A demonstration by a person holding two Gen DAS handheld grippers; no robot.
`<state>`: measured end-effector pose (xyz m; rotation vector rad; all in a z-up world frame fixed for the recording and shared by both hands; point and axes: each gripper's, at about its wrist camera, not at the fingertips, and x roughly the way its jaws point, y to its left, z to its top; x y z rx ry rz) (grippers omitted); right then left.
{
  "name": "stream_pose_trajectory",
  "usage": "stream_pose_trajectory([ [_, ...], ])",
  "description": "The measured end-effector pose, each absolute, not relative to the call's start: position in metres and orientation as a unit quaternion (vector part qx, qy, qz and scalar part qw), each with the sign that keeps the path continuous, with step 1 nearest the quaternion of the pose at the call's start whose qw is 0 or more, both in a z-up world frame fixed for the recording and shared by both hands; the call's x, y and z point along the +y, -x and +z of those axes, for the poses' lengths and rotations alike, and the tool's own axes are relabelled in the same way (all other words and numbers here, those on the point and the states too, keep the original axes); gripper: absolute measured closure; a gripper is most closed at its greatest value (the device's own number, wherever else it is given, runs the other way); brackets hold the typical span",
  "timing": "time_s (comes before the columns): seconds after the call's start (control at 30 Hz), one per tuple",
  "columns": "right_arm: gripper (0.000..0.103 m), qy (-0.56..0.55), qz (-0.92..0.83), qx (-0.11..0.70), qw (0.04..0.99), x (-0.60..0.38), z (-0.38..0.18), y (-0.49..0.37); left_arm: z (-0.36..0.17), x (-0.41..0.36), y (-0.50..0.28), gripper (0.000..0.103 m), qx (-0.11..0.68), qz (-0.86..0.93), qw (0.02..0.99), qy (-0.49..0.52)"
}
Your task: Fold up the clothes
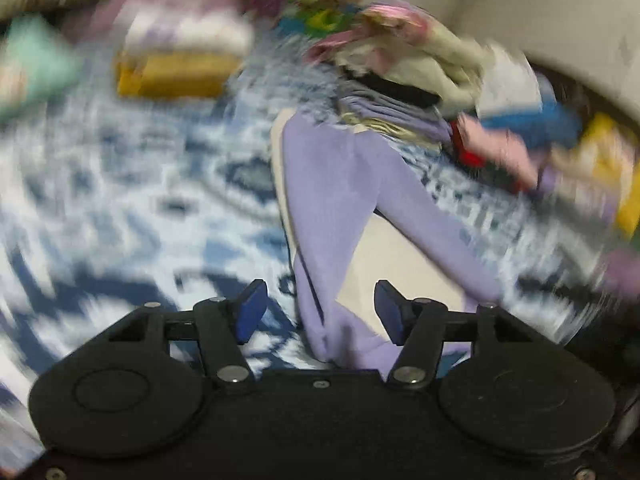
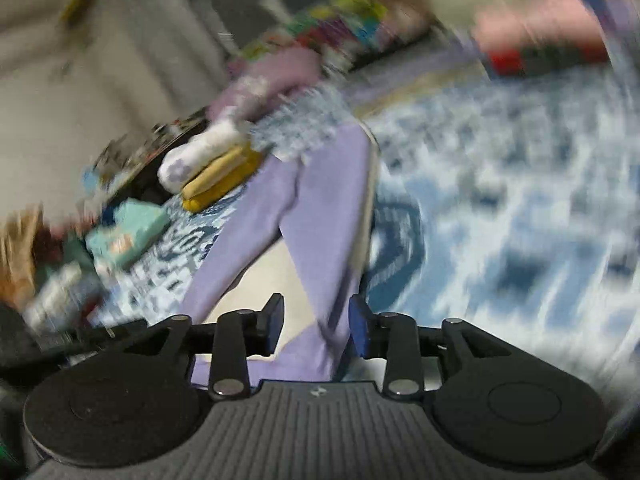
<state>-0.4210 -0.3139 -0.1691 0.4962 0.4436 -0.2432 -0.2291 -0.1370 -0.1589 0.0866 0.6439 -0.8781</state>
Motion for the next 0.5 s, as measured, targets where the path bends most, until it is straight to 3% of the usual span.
stream_pose_trajectory([
  [0.1, 0.065, -0.168, -0.119, 0.223, 0.953, -0.310, -0.162, 0.428, -0.161, -0.152, 0.255, 0.034, 0.237, -0.428, 0.858, -0.158],
  [0.27, 0.064, -0.035, -0.119, 0.240, 0.963, -0.290, -0.161, 0.434, -0.183, -0.173, 0.285, 0.032, 0.147, -0.418, 0.826, -0.348],
  [0.5, 0.059, 0.113, -0.093, 0.297, 0.944, -0.252, -0.175, 0.427, -0.207, -0.181, 0.292, 0.032, 0.113, -0.393, 0.791, -0.455],
])
